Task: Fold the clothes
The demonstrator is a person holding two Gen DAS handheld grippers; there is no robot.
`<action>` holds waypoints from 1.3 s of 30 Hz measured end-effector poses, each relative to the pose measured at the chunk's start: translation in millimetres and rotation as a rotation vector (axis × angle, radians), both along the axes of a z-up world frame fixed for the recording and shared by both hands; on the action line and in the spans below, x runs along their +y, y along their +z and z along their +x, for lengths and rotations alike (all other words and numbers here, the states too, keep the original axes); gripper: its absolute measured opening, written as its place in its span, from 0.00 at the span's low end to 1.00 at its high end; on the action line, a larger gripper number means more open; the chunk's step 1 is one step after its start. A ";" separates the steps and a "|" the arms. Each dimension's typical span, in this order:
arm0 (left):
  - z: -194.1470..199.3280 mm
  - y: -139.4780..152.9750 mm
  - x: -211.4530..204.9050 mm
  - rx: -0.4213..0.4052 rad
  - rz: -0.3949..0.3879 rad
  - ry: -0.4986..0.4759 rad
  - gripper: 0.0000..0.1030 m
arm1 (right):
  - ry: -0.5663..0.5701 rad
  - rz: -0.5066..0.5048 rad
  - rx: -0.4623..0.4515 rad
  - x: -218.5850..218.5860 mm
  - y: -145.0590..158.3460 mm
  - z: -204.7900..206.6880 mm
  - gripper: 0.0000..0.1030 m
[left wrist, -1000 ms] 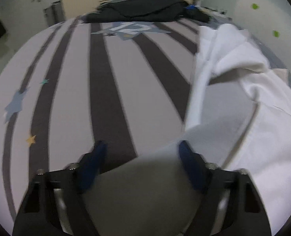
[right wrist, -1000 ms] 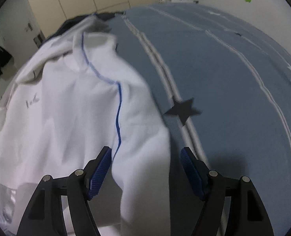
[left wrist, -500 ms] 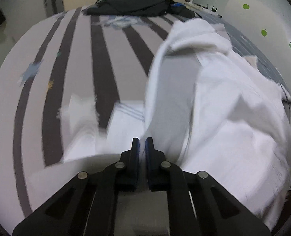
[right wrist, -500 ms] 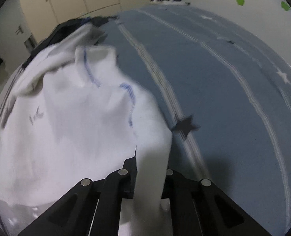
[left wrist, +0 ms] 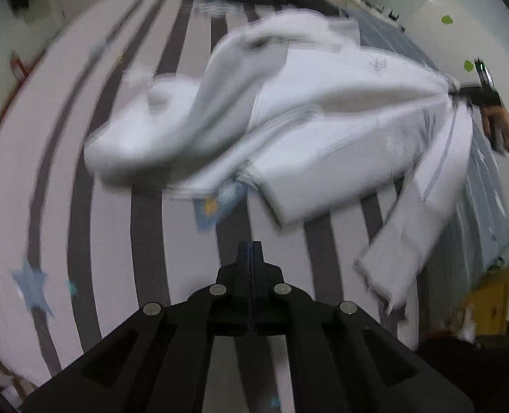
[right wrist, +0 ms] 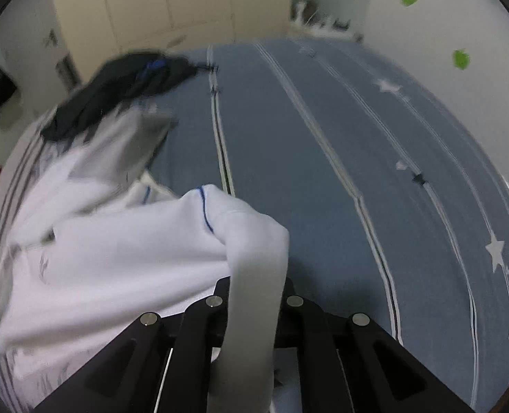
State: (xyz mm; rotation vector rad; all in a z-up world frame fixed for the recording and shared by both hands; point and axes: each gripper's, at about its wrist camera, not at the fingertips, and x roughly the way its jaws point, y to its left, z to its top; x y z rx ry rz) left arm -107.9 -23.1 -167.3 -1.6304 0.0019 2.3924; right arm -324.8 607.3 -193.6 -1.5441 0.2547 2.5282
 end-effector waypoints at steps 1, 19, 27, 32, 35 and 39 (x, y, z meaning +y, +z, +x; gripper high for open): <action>-11.3 5.5 9.1 0.028 -0.010 -0.003 0.23 | 0.002 -0.020 -0.015 1.1 -6.7 6.5 0.07; -345.7 -72.7 224.8 0.193 -0.159 -0.418 0.60 | -0.127 -0.071 0.064 2.3 -34.0 20.7 0.68; -389.6 -97.6 213.6 0.182 -0.264 -0.437 0.10 | -0.313 -0.139 -0.128 19.3 -99.5 21.9 0.68; -441.6 -47.8 132.1 0.287 -0.277 -0.249 0.06 | -0.305 -0.157 -0.155 4.6 -109.6 36.5 0.67; -469.0 -18.6 60.4 0.312 -0.278 -0.078 0.02 | -0.285 -0.156 -0.141 -7.6 -102.4 37.6 0.43; -472.3 0.2 -38.9 0.282 -0.291 0.028 0.02 | -0.256 -0.124 -0.141 -22.2 -94.1 28.6 0.18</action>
